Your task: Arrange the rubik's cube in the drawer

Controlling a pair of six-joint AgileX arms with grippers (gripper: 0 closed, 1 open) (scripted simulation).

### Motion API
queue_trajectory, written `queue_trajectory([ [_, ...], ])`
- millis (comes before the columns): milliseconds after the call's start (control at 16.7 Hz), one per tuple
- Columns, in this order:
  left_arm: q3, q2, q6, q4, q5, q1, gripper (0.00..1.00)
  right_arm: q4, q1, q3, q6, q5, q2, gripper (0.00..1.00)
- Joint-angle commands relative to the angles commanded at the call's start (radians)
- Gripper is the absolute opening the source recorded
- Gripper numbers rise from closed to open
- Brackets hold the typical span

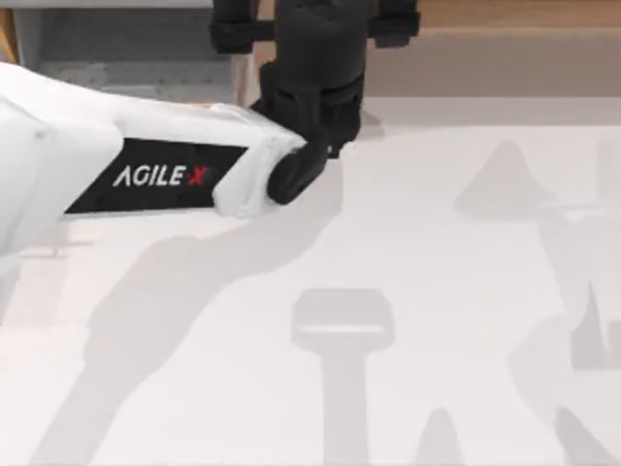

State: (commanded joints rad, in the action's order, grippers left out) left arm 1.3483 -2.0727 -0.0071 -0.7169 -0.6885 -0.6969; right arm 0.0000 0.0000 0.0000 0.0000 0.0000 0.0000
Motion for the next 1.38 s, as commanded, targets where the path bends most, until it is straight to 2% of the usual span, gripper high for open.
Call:
queue_trajectory([
  [300, 0.16, -0.23, 0.02, -0.086, -0.065, -0.092, 1.0, 0.0, 0.0, 0.0, 0.0, 0.0, 0.0, 1.0],
  [600, 0.179, -0.256, 0.023, -0.096, -0.069, -0.107, 1.0, 0.0, 0.0, 0.0, 0.0, 0.0, 0.0, 1.0],
  [840, 0.213, -0.274, 0.023, -0.078, -0.057, -0.096, 1.0, 0.0, 0.0, 0.0, 0.0, 0.0, 0.0, 1.0],
  [1380, 0.475, -0.413, 0.019, 0.047, 0.01, -0.03, 1.0, 0.0, 0.0, 0.0, 0.0, 0.0, 0.0, 1.0],
])
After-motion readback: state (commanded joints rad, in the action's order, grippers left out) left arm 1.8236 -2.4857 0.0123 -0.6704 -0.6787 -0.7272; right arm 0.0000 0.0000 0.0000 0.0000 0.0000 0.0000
